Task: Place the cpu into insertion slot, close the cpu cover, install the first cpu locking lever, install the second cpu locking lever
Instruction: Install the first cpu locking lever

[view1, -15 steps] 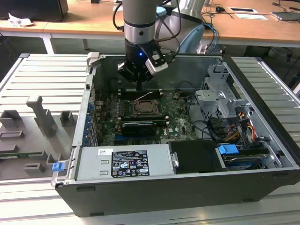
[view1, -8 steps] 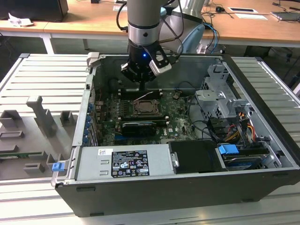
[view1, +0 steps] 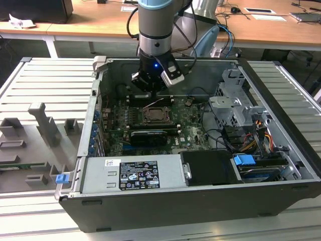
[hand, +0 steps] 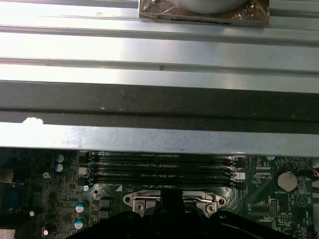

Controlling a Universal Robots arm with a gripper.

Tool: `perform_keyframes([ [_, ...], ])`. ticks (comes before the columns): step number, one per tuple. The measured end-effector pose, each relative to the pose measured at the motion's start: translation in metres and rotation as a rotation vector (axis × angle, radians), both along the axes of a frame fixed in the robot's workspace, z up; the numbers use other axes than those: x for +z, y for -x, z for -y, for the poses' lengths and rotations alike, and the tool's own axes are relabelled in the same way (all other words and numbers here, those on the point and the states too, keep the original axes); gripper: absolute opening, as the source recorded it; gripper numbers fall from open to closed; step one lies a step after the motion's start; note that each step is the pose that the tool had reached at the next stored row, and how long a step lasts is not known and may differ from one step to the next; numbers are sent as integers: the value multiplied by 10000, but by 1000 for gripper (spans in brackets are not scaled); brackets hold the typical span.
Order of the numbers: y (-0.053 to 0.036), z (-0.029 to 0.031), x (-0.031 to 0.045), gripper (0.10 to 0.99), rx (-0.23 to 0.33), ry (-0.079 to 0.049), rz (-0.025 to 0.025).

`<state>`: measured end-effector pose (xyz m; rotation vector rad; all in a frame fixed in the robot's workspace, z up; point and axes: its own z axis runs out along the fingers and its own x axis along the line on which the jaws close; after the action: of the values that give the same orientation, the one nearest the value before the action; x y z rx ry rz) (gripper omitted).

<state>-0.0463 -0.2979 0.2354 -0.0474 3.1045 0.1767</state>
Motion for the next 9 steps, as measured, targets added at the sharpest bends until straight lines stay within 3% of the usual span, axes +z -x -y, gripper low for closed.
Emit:
perform_keyframes([
  [9, -10, 0, -15, 106, -1, -1, 1],
])
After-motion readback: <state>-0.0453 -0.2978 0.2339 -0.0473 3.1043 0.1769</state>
